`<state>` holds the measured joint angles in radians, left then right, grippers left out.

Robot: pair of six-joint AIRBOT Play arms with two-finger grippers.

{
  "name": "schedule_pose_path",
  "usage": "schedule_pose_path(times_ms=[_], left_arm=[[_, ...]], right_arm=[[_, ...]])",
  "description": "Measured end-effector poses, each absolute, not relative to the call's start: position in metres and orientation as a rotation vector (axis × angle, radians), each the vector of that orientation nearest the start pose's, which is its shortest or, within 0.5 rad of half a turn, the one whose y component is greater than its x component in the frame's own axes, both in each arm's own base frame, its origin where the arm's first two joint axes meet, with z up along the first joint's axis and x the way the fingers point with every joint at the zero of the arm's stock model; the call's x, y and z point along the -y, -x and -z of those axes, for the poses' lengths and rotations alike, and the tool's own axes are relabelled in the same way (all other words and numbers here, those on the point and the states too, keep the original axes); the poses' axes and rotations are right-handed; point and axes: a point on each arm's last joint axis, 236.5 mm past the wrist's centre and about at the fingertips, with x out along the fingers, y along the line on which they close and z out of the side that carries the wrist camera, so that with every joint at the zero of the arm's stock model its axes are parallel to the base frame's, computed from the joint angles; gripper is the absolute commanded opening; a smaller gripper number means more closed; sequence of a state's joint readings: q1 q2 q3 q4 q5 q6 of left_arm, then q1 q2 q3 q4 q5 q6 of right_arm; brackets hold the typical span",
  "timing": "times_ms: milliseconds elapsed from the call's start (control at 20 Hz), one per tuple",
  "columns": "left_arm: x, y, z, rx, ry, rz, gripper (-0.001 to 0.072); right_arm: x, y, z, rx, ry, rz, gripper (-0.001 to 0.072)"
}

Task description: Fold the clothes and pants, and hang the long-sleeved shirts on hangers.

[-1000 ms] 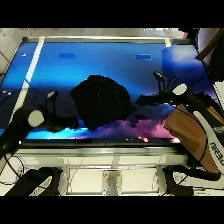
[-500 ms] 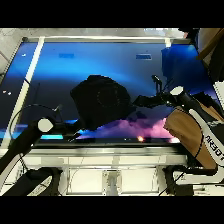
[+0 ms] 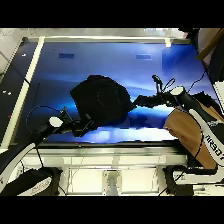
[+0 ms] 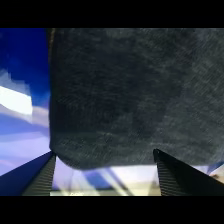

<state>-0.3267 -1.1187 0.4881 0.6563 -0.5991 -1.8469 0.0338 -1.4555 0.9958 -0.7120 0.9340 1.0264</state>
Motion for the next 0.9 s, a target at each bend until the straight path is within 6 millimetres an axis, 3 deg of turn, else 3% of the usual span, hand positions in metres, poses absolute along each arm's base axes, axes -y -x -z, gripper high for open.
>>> schedule_pose_path(times_ms=[50, 100, 150, 400, 700, 900], left_arm=[[0.208, -0.278, 0.082, -1.320, 1.008, 0.073, 0.0467], [0.210, -0.280, 0.082, -1.304, 1.008, 0.076, 0.0291], [0.213, -0.282, 0.081, -1.289, 1.007, 0.079, 0.0052], [0.212, -0.296, 0.076, -1.214, 1.006, 0.080, 0.0046], [0.205, -0.307, 0.059, -1.139, 1.000, 0.109, 0.0046], [0.206, -0.306, 0.055, -1.137, 0.996, 0.122, 0.0046]], right_arm=[[-0.157, -0.399, 0.042, -1.164, -0.417, -0.570, 0.0630], [-0.157, -0.400, 0.042, -1.162, -0.418, -0.568, 0.0630], [-0.157, -0.400, 0.042, -1.160, -0.417, -0.566, 0.0630], [-0.157, -0.401, 0.047, -1.169, -0.424, -0.562, 0.0629], [-0.171, -0.394, 0.081, -1.243, -0.450, -0.576, 0.0621], [-0.180, -0.406, 0.093, -1.208, -0.439, -0.554, 0.0606]])
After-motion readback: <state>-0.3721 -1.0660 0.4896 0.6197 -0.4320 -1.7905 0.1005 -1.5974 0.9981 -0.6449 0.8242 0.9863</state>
